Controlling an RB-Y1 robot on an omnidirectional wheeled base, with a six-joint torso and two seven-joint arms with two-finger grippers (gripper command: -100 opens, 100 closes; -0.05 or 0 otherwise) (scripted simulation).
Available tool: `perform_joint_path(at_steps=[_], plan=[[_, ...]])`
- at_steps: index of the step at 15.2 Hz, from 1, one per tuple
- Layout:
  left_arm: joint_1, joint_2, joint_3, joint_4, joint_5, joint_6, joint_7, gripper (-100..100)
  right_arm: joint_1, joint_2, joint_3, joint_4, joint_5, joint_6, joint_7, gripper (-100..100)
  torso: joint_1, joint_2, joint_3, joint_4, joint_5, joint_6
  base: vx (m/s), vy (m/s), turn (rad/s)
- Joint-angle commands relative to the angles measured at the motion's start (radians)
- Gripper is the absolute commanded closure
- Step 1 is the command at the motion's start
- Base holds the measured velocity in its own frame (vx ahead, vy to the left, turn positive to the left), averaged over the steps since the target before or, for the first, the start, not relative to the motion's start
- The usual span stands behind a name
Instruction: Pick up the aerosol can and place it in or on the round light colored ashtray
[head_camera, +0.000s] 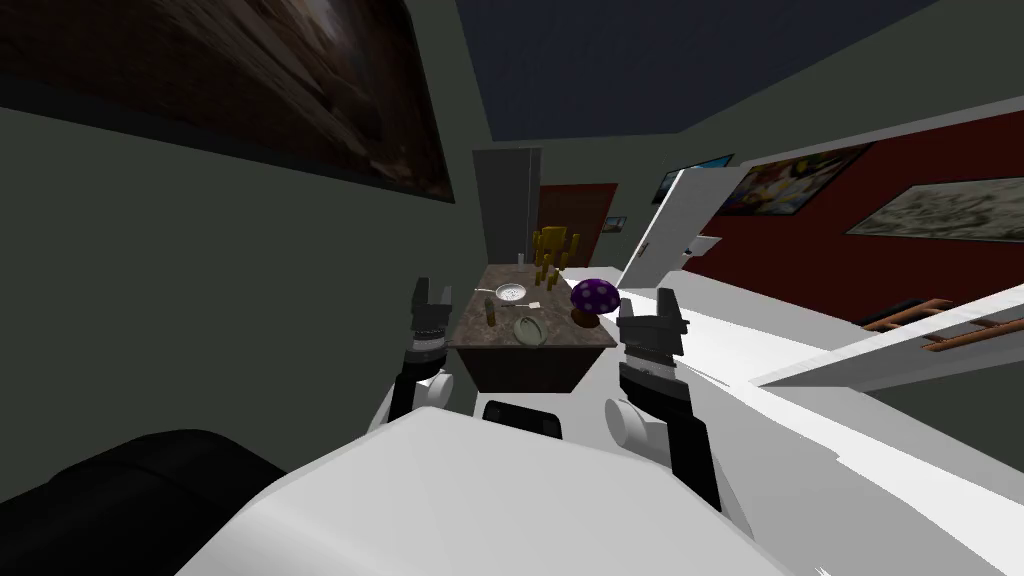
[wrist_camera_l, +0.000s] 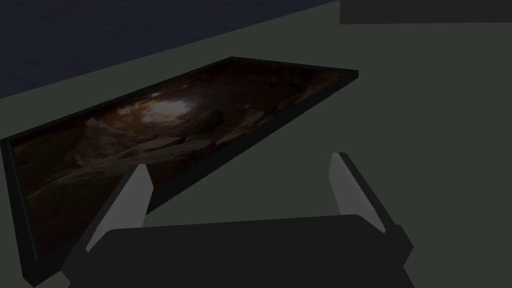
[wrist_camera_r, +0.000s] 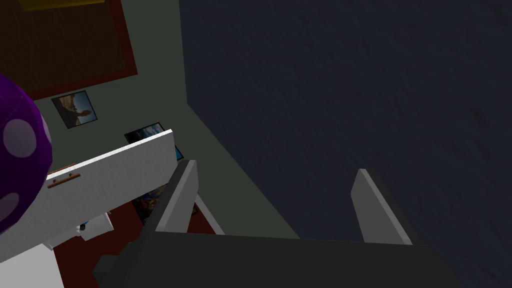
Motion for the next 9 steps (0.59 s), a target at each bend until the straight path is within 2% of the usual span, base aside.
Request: perform_joint_path(at_steps=[1,5,9], plan=[[-0.003,0.035,0.005,0.019,-0.01,0.01,-0.005,-100,0.0,0.0,0.0,0.0,0.0,0.0,0.0,0,0.0,0.0,0.0,0.0,0.0,0.0,-0.001,-0.011,-0.055],[-0.012,0.098,0.016,0.068,-0.034,0.036,-0.017,-100,0.0,0.0,0.0,0.0,0.0,0.0,0.0,0,-0.001,0.001,0.0,0.0,0.0,0.0,-0.011,-0.026,-0.083],[-0.028,0.177,0.031,0.141,-0.069,0.073,-0.034,-100,0.0,0.0,0.0,0.0,0.0,0.0,0.0,0,-0.001,0.001,0.001,0.0,0.0,0.0,-0.018,-0.026,-0.116]])
